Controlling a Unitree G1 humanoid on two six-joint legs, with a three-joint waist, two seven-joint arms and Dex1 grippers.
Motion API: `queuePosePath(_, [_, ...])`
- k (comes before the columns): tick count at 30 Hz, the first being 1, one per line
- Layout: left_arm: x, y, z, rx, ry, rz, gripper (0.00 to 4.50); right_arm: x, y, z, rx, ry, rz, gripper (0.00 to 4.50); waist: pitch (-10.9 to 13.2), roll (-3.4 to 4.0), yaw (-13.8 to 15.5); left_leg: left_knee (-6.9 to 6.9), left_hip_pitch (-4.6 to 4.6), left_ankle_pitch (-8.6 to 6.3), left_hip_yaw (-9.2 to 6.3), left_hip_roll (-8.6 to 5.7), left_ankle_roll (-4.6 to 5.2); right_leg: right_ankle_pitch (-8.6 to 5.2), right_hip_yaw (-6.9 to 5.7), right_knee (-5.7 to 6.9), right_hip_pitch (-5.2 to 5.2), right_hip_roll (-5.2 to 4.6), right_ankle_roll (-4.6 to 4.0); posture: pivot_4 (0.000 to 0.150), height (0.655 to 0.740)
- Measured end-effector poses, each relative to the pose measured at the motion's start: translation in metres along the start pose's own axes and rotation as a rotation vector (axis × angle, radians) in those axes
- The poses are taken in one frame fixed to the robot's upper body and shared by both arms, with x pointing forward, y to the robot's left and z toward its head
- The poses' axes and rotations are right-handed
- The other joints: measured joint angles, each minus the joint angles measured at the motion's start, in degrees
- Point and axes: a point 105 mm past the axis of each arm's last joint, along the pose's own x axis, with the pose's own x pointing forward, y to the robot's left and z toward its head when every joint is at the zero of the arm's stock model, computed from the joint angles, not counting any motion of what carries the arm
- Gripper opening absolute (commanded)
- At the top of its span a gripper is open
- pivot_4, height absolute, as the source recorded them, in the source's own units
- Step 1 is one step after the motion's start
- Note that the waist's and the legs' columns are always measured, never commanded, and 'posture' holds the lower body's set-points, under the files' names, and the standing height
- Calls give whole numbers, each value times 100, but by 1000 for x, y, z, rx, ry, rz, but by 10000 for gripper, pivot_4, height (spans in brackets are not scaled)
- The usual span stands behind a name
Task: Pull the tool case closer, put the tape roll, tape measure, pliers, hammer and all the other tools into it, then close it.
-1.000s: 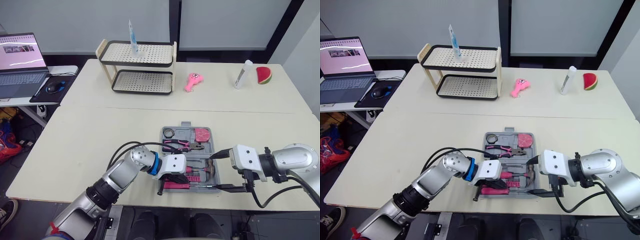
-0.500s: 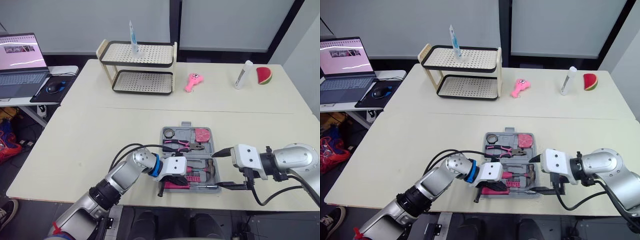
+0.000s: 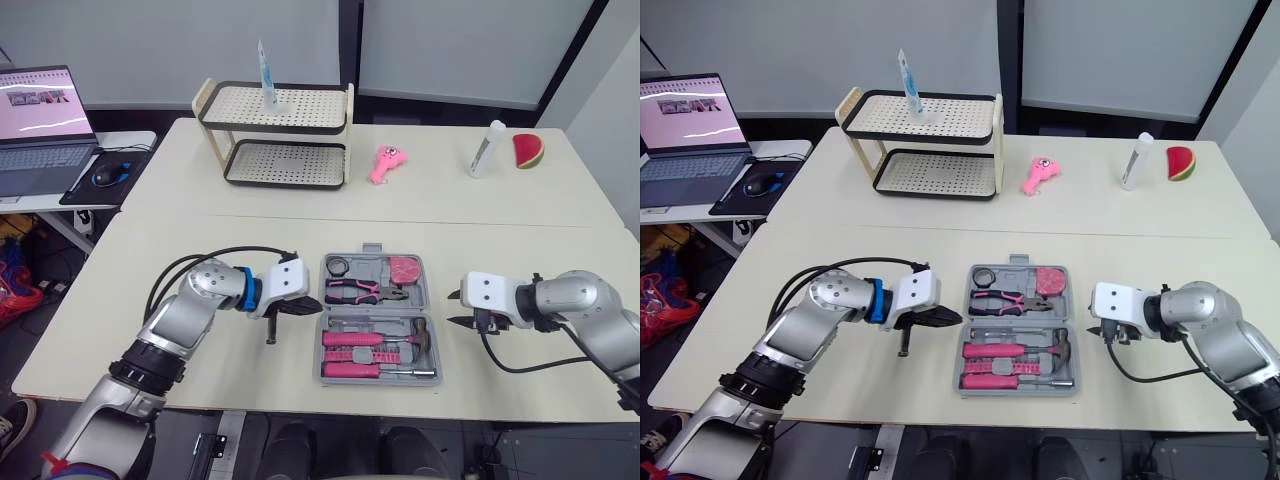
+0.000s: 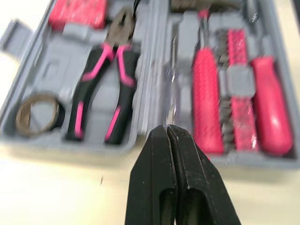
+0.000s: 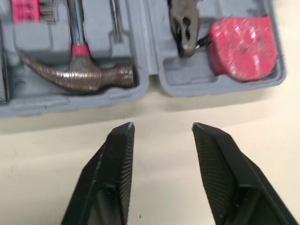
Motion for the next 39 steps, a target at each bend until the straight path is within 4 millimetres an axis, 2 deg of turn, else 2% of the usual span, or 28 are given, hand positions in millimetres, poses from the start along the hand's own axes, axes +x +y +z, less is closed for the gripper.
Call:
queuePosePath(5, [3, 4, -18, -15, 51, 10, 0, 9, -2, -2, -11, 29, 25, 6803, 0, 0, -2, 0, -13, 0, 2, 0, -1, 0, 2, 6, -19, 0, 0, 1500, 7400])
queuePosePath(10, [25, 5, -21, -20, 66, 8, 0, 21, 3, 2, -20, 25, 59, 91, 0, 0, -1, 1, -14, 1, 4, -2, -1, 0, 3, 7, -21, -2, 0, 1500, 7400])
queuePosePath(19, [43, 11, -16, -2, 86, 3, 0, 42, 11, 3, -15, 30, 98, 91, 0, 0, -15, 1, -13, 1, 5, -2, -2, 0, 3, 16, -25, -1, 0, 1500, 7400])
queuePosePath(24, [44, 10, -16, 2, 91, -10, 0, 44, 9, 6, -31, 38, 92, 91, -2, 1, -26, 1, -8, 1, 3, 0, -3, 0, 5, 22, -25, 0, 0, 1500, 7400])
queuePosePath(33, [47, 11, -13, 10, 100, -30, 0, 45, 3, 7, -192, 89, 65, 91, -3, 0, -14, 3, -8, 2, 4, -4, -3, 0, 6, 27, -27, -2, 0, 1500, 7400])
queuePosePath(39, [48, 11, -12, 15, 100, -35, 0, 48, -2, 7, -175, 83, 43, 91, -4, 0, -14, 4, -8, 2, 4, -5, -3, 0, 5, 28, -26, -3, 0, 1500, 7400])
